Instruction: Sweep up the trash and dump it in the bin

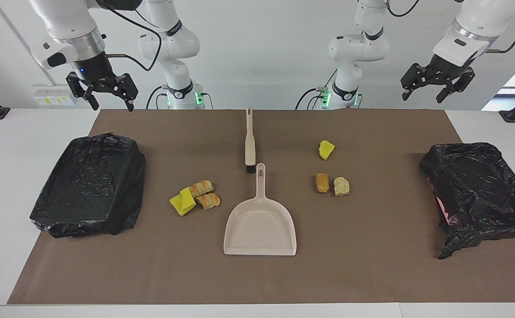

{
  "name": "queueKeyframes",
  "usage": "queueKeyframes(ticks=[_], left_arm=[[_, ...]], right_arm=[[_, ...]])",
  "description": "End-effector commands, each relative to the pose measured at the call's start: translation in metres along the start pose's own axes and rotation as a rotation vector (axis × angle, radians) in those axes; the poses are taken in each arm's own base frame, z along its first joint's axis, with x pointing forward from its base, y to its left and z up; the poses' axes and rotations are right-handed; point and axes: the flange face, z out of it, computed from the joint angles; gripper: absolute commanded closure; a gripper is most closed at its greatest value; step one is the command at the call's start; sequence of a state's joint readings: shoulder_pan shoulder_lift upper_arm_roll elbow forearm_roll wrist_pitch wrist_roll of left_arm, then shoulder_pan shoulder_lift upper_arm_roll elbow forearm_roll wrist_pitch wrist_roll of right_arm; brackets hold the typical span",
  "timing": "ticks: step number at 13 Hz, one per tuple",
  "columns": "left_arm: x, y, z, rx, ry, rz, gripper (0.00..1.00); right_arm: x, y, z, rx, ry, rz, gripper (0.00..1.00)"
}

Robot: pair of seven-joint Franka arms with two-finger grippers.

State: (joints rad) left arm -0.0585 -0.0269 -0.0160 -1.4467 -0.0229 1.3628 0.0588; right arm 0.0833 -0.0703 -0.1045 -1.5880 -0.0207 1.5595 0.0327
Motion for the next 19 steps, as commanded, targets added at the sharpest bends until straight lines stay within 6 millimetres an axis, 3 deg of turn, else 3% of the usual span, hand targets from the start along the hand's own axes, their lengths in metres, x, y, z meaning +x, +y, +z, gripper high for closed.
queueKeyframes(ticks=[1, 7, 19], left_arm=[[-0.010, 0.001, 0.001, -0.006, -0.009, 0.000, 0.00], [-0.011, -0.003, -0.001, -0.005, -0.010, -0.011, 0.00], [-0.012, 0.012, 0.001, -0.008, -0.009, 0.007, 0.00]], right_arm=[[-0.005, 0.006, -0.002, 0.006, 0.001, -0.010, 0.00], [-0.006, 0.005, -0.003, 0.011, 0.001, -0.008, 0.00], [-0.006, 0.005, -0.003, 0.011, 0.001, -0.008, 0.00]])
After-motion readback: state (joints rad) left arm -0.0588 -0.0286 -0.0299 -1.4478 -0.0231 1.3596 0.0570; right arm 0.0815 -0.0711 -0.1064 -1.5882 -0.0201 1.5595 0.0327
